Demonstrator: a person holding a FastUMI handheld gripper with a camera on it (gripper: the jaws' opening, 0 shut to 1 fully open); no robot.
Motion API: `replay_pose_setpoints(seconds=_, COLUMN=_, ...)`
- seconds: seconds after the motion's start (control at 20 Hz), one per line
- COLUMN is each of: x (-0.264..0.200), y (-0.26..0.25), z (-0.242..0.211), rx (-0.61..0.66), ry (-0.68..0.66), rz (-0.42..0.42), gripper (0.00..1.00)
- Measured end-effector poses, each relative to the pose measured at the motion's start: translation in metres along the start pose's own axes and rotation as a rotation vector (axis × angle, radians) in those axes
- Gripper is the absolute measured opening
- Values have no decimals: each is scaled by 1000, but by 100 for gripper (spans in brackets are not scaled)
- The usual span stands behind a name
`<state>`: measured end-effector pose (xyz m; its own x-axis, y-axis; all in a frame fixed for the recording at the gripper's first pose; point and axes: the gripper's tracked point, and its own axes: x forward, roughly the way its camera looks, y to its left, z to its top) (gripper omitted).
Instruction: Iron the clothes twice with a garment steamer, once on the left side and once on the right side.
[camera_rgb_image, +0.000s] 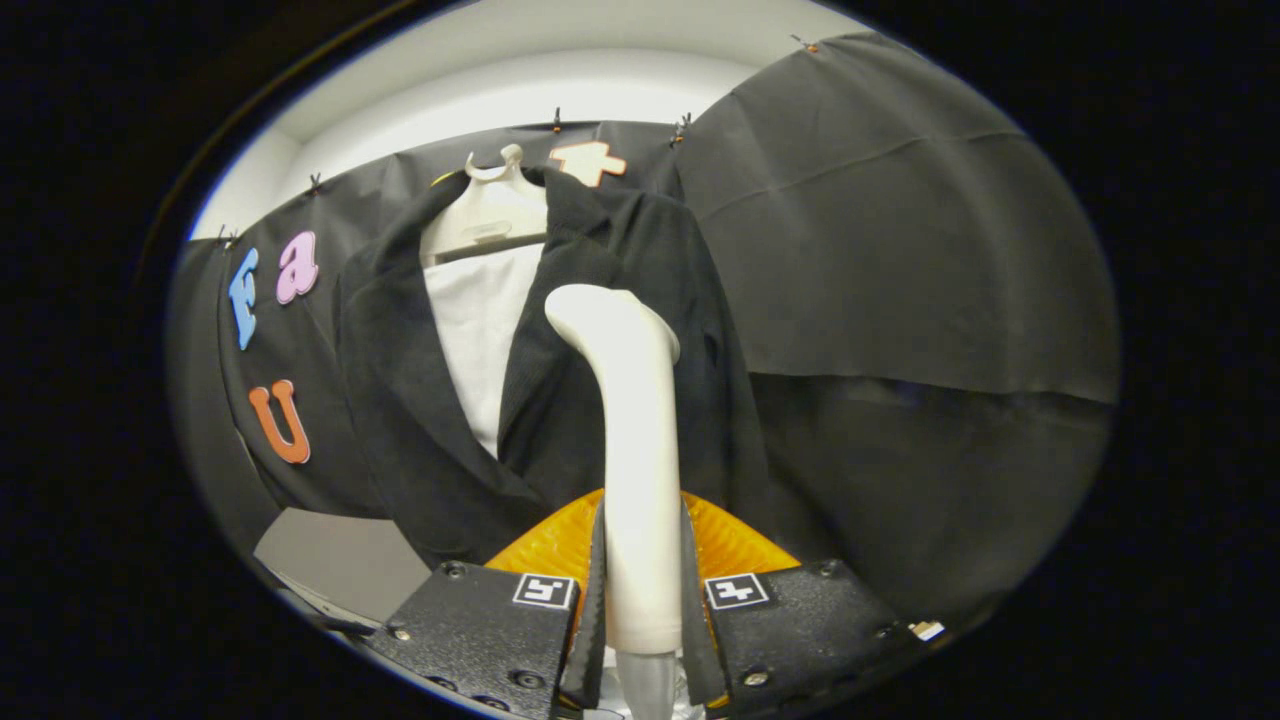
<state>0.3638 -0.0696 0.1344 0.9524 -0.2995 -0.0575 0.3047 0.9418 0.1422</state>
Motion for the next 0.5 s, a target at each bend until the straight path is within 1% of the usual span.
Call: replay_pose_setpoints(seconds=0.5, x=-2, y=12, z=-64, rx=-41, ry=94, rz=-5, gripper=35)
